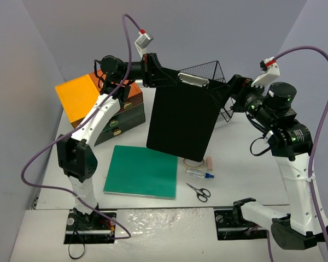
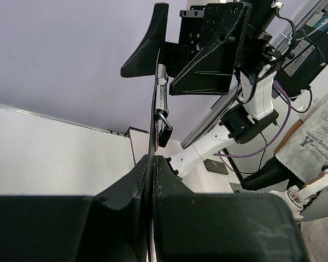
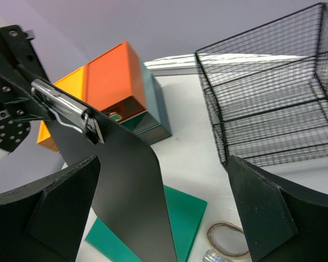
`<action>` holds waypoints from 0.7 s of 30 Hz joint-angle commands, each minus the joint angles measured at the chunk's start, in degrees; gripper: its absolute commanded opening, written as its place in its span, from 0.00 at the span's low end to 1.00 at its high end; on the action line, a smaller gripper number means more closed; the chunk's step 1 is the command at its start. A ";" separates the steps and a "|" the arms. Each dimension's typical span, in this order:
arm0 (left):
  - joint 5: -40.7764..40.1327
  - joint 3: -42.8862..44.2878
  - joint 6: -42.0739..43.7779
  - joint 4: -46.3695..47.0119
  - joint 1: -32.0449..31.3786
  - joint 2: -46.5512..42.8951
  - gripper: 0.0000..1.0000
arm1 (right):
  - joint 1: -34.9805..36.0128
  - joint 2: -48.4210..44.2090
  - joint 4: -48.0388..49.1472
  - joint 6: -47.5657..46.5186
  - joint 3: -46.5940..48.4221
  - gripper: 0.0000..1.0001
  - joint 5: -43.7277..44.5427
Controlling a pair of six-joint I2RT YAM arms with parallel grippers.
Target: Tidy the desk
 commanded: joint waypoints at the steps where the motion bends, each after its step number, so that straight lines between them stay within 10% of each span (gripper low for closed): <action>1: -3.28 8.25 2.51 -0.09 -0.36 1.06 0.00 | 0.06 -1.91 1.65 1.45 -0.50 1.00 9.96; 14: -13.90 41.28 18.43 -21.93 -1.88 19.43 0.00 | 0.15 -6.73 -1.80 6.32 -4.66 1.00 8.27; 21: -22.45 47.65 16.52 -14.11 -2.37 27.50 0.00 | 0.18 -11.05 -7.53 7.18 -6.06 1.00 9.32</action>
